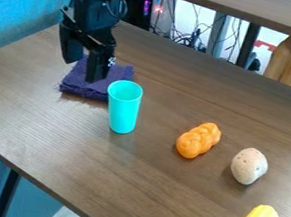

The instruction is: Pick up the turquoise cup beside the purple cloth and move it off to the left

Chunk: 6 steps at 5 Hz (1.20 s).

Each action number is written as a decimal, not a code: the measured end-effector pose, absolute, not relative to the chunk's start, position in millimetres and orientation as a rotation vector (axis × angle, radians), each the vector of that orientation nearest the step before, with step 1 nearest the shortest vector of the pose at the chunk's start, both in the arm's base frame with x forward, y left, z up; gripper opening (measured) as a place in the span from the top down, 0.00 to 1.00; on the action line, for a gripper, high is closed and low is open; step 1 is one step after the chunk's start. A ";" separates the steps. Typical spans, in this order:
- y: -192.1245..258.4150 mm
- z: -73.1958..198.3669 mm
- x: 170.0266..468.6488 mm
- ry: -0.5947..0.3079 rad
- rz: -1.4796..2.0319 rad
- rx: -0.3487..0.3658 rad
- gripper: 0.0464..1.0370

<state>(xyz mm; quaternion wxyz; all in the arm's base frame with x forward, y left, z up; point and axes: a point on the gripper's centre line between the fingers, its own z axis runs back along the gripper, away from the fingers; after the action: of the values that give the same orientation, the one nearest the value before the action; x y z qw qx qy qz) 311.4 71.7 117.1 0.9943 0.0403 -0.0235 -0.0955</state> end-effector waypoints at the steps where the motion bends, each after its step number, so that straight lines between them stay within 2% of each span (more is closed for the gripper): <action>1: 65.2 117.3 315.3 -0.065 -0.181 0.082 0.03; 2: 63.3 108.6 320.3 -0.034 -0.145 0.074 0.03; 4: 56.3 105.1 335.8 -0.043 -0.099 0.063 0.03; 6: 52.9 91.6 345.6 -0.006 -0.066 0.056 0.03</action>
<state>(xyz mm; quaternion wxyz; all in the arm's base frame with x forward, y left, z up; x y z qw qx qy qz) 345.6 52.9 91.6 0.9991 0.0279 -0.0028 -0.0328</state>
